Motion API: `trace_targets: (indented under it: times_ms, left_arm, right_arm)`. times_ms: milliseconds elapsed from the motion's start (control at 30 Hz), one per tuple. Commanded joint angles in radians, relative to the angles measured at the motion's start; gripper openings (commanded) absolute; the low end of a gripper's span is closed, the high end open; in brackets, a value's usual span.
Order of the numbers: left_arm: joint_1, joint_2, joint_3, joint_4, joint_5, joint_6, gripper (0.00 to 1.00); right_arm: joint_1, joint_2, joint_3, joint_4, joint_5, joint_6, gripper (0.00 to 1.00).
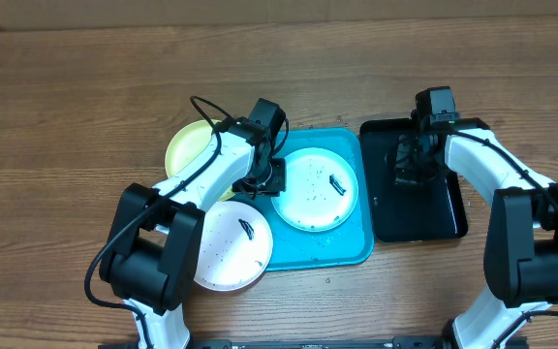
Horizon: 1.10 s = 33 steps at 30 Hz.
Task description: Clean dirty plates on tray and stack at the side
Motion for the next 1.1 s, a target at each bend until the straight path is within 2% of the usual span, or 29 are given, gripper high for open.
trace_targets:
  times_ms: [0, 267, 400, 467, 500, 600, 867, 1067]
  left_arm:
    - [-0.001, 0.012, -0.008, 0.005, -0.038, -0.022, 0.22]
    - [-0.001, 0.012, -0.014, 0.021, -0.038, -0.025, 0.23]
    - [-0.001, 0.012, -0.043, 0.057, -0.039, -0.025, 0.2]
    - [-0.001, 0.012, -0.044, 0.062, -0.038, -0.025, 0.13]
    - [-0.001, 0.011, -0.043, 0.065, -0.038, -0.024, 0.06]
    - [0.002, 0.011, -0.043, 0.075, -0.038, -0.024, 0.04]
    - [0.003, 0.011, -0.043, 0.084, -0.039, -0.024, 0.04]
    - [0.021, 0.011, -0.042, 0.106, -0.038, -0.024, 0.04]
  right_arm:
    - [-0.003, -0.002, -0.004, 0.006, 0.008, 0.001, 0.43]
    - [-0.003, -0.002, -0.004, 0.0, 0.008, 0.0, 0.4]
    - [-0.003, -0.002, -0.004, -0.001, 0.008, 0.0, 0.36]
    - [-0.003, -0.002, -0.004, -0.004, 0.008, 0.0, 0.33]
    - [-0.003, -0.002, -0.004, -0.004, 0.008, -0.002, 0.3]
    - [-0.003, -0.002, 0.008, -0.008, 0.008, -0.008, 0.04]
    - [-0.003, -0.004, 0.098, -0.143, 0.008, -0.038, 0.04]
    - [-0.003, -0.004, 0.131, -0.185, 0.048, -0.037, 0.04]
